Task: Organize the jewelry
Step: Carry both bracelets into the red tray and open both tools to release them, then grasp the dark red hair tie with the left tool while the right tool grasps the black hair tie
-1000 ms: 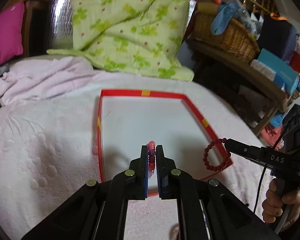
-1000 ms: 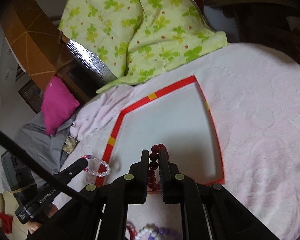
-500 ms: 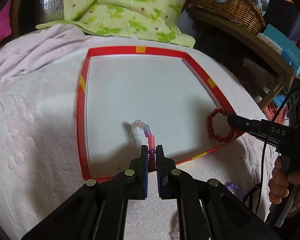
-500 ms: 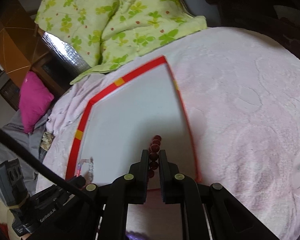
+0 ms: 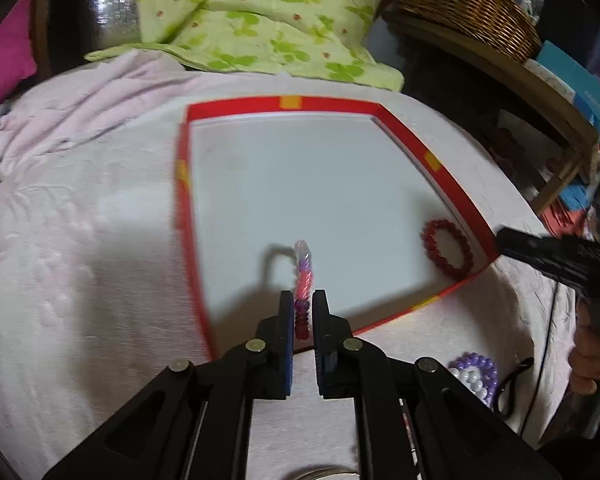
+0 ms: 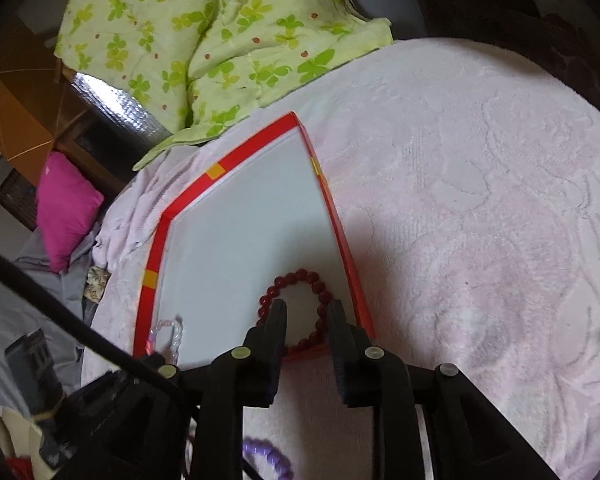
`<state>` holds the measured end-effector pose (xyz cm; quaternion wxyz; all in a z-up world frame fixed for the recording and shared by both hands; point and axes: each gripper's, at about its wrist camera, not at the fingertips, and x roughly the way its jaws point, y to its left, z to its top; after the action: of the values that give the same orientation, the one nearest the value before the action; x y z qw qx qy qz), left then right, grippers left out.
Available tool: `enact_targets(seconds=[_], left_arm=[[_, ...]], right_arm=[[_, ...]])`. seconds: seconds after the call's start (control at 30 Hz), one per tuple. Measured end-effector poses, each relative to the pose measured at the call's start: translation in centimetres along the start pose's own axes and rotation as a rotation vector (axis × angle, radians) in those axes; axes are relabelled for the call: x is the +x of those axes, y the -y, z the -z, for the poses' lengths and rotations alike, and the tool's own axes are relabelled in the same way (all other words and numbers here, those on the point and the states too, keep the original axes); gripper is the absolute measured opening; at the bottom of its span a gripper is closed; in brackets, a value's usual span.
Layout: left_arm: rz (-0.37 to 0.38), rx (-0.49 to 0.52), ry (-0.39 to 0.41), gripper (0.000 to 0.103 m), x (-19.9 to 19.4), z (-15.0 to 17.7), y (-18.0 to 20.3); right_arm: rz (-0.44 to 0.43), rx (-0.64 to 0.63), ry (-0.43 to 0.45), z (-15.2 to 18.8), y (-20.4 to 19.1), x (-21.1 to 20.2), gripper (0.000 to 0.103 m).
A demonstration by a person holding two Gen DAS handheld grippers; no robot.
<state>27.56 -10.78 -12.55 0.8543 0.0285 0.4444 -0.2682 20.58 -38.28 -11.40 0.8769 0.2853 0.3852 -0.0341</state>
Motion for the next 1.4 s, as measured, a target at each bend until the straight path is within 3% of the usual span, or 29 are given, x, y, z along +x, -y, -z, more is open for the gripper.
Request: enact_targets(seconds=[0.03, 0.2, 0.23, 0.47, 0.67, 1.0, 1.4], left_arm=[[0.001, -0.007, 0.014, 0.012, -0.5, 0.0, -0.2], [-0.034, 0.008, 0.116, 0.043, -4.1, 1.0, -0.3], [-0.046, 0.013, 0.129, 0.044, -4.7, 1.3, -0.1], [-0.046, 0.046, 0.139, 0.045, -7.9, 4.6, 0.3], [-0.030, 0.041, 0.105, 0.045, -9.3, 8.5, 0.5], [-0.031, 0.017, 0.071, 0.045, -8.0, 8.8, 0.0], [0.018, 0.087, 0.049, 0.045, -6.9, 8.3, 2.2]], right_arm=[[-0.003, -0.010, 0.000, 0.3, -0.1, -0.4, 0.024], [-0.018, -0.088, -0.005, 1.9, -0.1, -3.2, 0.024], [-0.018, -0.097, -0.005, 2.2, 0.0, -3.7, 0.024], [-0.053, -0.088, -0.017, 4.8, 1.6, -7.4, 0.024], [-0.156, 0.004, -0.112, 8.4, 2.5, -7.7, 0.024], [-0.050, 0.091, -0.161, 9.0, 3.4, -5.1, 0.025], [-0.029, 0.088, -0.151, 8.5, 2.8, -2.9, 0.025]])
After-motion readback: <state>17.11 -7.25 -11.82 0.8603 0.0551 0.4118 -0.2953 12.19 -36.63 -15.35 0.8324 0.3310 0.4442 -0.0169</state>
